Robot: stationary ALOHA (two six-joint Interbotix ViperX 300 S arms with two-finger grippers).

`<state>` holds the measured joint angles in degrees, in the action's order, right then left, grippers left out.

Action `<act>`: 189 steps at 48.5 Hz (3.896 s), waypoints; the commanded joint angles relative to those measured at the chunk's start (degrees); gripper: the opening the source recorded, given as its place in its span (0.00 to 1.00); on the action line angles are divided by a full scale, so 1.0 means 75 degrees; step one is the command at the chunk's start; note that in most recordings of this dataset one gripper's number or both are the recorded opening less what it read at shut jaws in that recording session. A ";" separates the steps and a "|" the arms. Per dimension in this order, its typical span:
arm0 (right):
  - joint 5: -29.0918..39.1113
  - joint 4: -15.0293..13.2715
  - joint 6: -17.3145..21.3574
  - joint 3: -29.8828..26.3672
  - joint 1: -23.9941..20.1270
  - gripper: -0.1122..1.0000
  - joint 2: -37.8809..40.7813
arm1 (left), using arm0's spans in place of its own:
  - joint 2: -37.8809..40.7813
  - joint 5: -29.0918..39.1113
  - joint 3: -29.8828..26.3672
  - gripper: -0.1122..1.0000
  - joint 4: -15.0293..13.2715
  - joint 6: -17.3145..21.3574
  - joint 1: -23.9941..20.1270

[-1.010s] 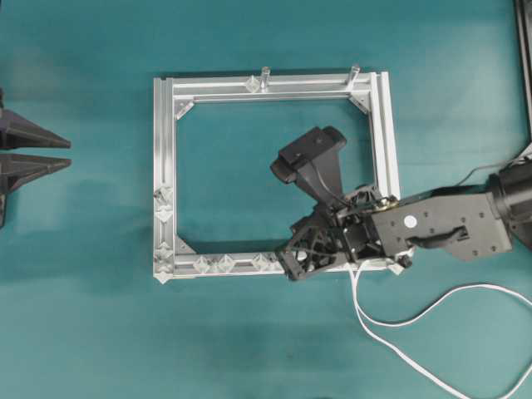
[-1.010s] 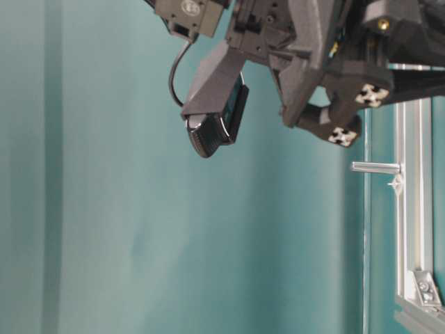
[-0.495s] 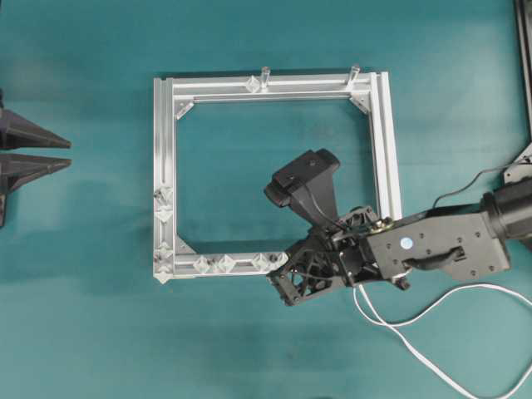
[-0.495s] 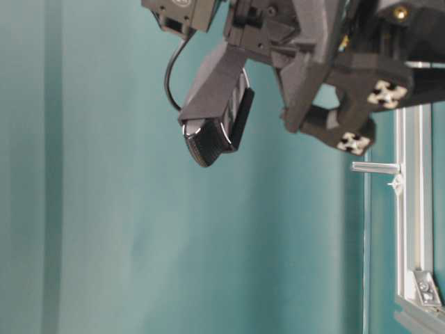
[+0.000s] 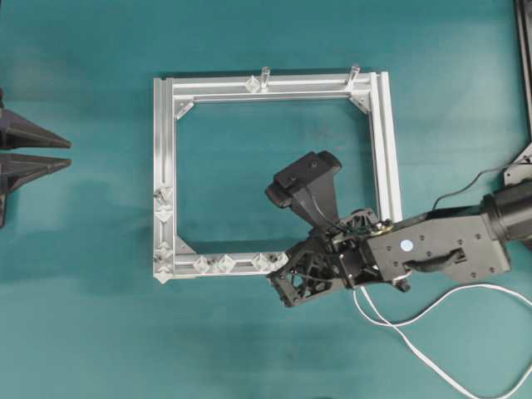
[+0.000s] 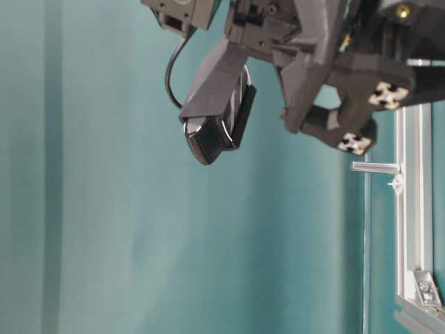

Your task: Move the cable alternately left and right between 8 closely spaced pins so it hooks onto each one.

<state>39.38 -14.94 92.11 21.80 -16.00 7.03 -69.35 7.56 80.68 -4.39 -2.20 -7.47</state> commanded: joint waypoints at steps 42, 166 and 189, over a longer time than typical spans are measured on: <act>0.0176 0.0000 0.0750 -0.0246 -0.0832 0.26 -0.0094 | 0.0047 -0.0070 -0.0070 0.43 0.0023 -0.0059 0.0023; 0.0867 -0.0832 0.0375 -0.2578 -0.0070 0.26 0.1559 | 0.0047 -0.0082 -0.0035 0.43 0.0023 -0.0059 0.0422; 0.0867 -0.0844 0.0305 -0.2578 -0.0059 0.26 0.1559 | 0.0047 -0.0082 0.0047 0.43 0.0023 -0.0059 0.0422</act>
<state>45.88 -21.01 94.57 2.99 -16.44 19.86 -69.35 7.56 81.65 -4.39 -2.20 -4.66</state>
